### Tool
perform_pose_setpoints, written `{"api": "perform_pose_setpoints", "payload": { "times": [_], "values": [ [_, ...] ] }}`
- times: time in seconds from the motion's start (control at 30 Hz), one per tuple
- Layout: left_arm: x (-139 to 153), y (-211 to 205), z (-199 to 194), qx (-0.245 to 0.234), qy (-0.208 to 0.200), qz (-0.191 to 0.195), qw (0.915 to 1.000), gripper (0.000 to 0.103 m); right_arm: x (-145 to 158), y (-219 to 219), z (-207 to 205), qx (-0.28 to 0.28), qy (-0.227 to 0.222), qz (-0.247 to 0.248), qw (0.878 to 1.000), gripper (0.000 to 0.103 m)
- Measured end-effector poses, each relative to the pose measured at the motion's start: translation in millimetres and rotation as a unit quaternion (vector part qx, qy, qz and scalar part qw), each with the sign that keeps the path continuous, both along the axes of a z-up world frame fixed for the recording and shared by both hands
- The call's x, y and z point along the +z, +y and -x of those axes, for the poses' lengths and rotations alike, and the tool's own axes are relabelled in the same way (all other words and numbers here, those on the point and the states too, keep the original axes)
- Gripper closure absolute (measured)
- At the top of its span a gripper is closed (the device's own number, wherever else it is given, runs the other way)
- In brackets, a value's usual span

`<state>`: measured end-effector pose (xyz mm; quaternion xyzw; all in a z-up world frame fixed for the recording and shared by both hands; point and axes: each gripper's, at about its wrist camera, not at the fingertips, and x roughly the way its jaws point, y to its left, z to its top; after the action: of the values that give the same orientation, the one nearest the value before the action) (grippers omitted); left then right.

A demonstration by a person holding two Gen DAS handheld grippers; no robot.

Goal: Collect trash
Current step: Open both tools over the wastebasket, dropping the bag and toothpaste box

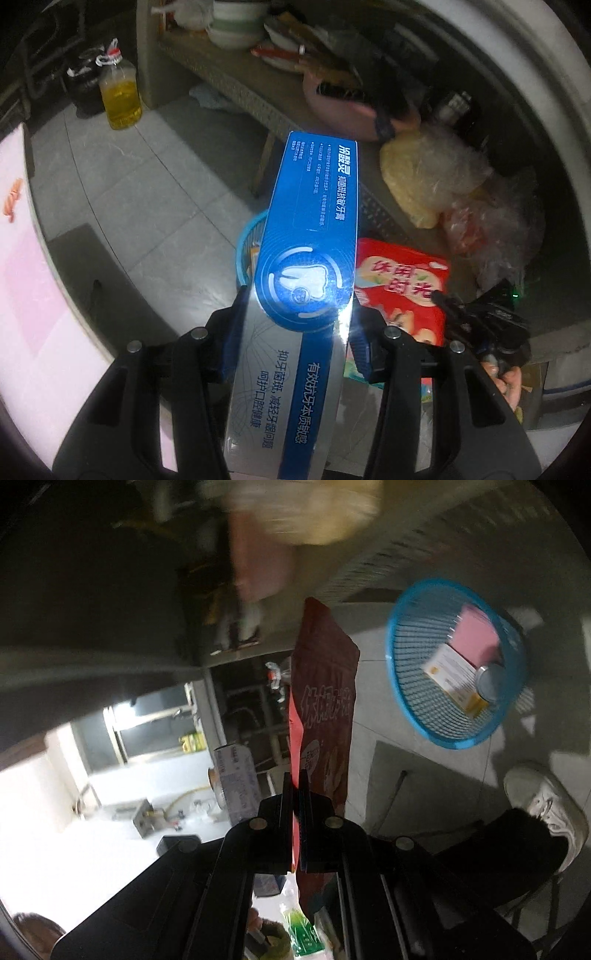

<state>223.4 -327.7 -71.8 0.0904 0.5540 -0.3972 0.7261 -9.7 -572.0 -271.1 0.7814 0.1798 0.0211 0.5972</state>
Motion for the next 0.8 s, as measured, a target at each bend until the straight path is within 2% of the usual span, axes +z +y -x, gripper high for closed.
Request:
{"api": "perform_pose_setpoints", "payload": {
  "times": [0.03, 0.23, 0.33, 0.4, 0.5, 0.53, 0.57, 0.63, 0.7, 0.8],
  "values": [
    [-4.5, -3.2, -0.9, -0.001, 0.002, -0.006, 1.0, 0.057, -17.2, -0.2, -4.8, -0.002, 0.006, -0.02, 1.0, 0.1],
    [-15.8, -12.9, -5.8, 0.0, 0.001, -0.026, 0.9996, 0.057, -79.9, -5.6, -39.9, -0.015, 0.031, -0.067, 0.997, 0.1],
    [-14.4, -13.6, -6.4, 0.0, -0.006, -0.032, 0.9995, 0.057, -101.5, -11.7, -60.5, -0.022, 0.041, -0.065, 0.997, 0.1],
    [-13.8, -14.1, -7.9, 0.0, -0.009, -0.034, 0.9994, 0.057, -113.7, -18.2, -74.3, -0.02, 0.059, -0.034, 0.998, 0.1],
    [-16.2, -16.2, -9.4, 0.002, -0.008, -0.037, 0.9993, 0.057, -145.7, -23.3, -84.9, 0.002, 0.122, 0.005, 0.993, 0.093],
    [-17.9, -17.6, -9.6, 0.002, -0.007, -0.039, 0.9992, 0.057, -157.2, -23.3, -85.9, 0.012, 0.152, 0.01, 0.988, 0.083],
    [-19.1, -18.0, -9.5, 0.001, -0.005, -0.039, 0.9992, 0.057, -168.4, -22.9, -85.2, 0.023, 0.194, 0.02, 0.981, 0.079],
    [-21.6, -20.3, -8.8, 0.0, -0.001, -0.039, 0.9992, 0.057, -172.2, -21.2, -81.1, 0.028, 0.221, 0.037, 0.974, 0.078],
    [-26.2, -25.1, -7.8, -0.004, 0.006, -0.041, 0.9991, 0.057, -165.5, -19.1, -73.0, 0.02, 0.216, 0.051, 0.975, 0.067],
    [-35.7, -36.1, -5.7, -0.009, 0.024, -0.044, 0.9987, 0.056, -150.9, -17.6, -56.3, 0.004, 0.208, 0.062, 0.976, 0.065]
  ]
}}
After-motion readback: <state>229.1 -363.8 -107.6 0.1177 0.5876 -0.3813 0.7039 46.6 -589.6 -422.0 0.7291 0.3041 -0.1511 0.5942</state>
